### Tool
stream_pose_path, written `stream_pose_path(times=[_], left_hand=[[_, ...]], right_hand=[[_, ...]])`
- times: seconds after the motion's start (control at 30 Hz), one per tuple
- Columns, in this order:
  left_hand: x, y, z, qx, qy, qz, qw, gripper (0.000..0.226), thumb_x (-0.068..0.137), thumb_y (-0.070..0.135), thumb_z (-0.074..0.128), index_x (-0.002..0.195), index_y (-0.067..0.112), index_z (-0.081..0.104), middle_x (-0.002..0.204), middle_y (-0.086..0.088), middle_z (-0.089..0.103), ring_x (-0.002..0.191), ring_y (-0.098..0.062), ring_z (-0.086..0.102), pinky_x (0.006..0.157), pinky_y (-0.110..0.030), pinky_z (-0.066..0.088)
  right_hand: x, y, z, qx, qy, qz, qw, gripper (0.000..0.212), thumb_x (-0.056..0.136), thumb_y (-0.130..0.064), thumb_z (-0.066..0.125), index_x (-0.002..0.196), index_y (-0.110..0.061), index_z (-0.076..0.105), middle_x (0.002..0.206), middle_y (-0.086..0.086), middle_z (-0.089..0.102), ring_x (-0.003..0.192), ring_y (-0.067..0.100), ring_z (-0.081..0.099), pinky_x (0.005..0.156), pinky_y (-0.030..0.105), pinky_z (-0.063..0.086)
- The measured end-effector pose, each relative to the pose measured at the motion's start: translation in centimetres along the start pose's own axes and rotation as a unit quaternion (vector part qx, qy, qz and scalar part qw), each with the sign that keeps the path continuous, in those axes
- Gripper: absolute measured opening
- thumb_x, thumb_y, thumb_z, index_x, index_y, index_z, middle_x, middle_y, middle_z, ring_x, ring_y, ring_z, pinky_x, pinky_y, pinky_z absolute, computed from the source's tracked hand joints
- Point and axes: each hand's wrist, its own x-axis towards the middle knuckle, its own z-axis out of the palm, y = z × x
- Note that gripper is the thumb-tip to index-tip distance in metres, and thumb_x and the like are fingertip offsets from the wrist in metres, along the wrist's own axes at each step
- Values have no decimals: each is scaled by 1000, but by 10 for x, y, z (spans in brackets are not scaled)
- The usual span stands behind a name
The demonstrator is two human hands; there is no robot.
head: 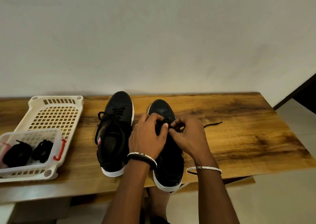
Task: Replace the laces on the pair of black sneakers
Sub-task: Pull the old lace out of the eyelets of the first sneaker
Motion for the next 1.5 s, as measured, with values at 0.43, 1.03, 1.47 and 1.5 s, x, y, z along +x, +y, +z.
stream_pose_path(times=[0.43,1.03,1.47,1.5], left_hand=[[-5,19,12,120,-33,-26,992,24,97,36,53,122,37,53,120,7,50,106,-23,54,67,-29,43],[16,5,11,-411,50,-321,852,14,92,16,61,79,20,59,76,2,62,62,-13,54,51,-24,35],[3,17,2,-10,42,-1,999,18,87,29,61,103,35,68,111,10,56,106,-16,52,85,-31,46],[1,20,1,44,11,5,999,20,90,34,60,109,36,66,115,10,56,113,-16,48,90,-33,46]], right_hand=[[-1,-3,-1,156,17,155,975,15,73,-23,76,64,-35,73,75,-11,73,88,21,69,87,48,56],[-5,-9,-4,137,53,173,974,23,79,-17,74,58,-23,68,74,-10,69,77,12,61,68,31,43],[-2,-11,-2,91,41,173,980,14,81,-23,67,68,-16,69,72,-1,69,73,24,63,62,30,41],[-2,-11,-2,90,40,175,980,14,81,-23,67,68,-17,69,72,-1,69,73,23,63,61,30,41]])
